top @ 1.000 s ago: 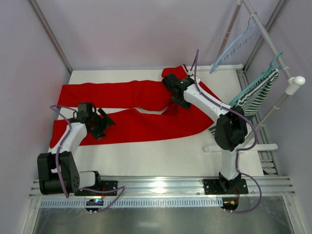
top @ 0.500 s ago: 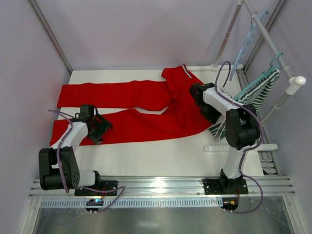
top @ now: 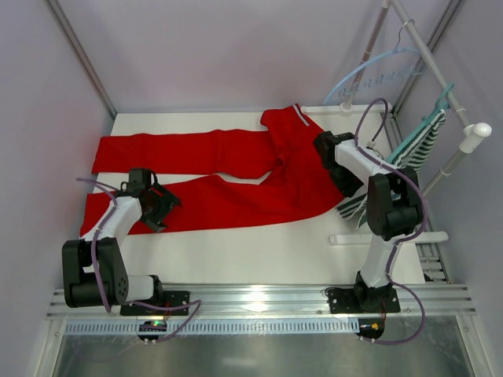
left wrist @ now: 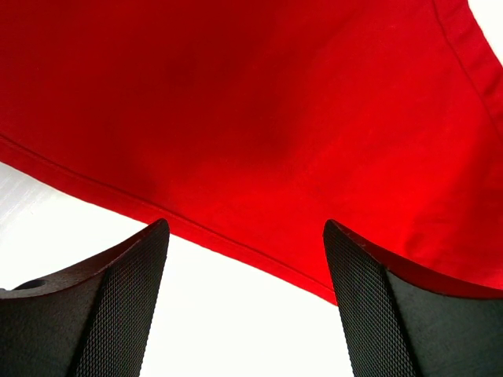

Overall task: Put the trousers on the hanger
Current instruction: Fold the trousers

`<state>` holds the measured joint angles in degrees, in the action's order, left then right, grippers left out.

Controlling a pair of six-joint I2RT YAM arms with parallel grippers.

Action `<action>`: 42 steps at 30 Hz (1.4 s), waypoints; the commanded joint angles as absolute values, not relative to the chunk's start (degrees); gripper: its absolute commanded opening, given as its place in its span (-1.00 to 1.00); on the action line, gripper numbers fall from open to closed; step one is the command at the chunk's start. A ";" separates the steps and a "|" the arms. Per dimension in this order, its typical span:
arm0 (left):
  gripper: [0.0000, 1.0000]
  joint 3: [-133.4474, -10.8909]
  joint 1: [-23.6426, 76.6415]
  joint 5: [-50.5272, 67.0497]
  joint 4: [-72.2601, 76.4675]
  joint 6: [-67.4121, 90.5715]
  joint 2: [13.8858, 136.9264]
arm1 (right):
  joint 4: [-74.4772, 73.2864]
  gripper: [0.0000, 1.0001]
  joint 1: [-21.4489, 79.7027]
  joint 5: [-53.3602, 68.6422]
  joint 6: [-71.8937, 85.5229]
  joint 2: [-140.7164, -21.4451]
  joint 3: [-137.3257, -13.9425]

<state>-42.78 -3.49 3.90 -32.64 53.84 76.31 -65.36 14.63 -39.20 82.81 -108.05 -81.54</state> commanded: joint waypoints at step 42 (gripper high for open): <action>0.60 -46.93 -3.52 5.98 -31.90 55.46 74.88 | -50.68 0.10 10.11 -35.18 83.42 -113.22 -79.30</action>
<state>-44.82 -3.49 5.45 -32.51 55.13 75.83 -59.31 10.81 -38.70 86.61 -117.84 -83.81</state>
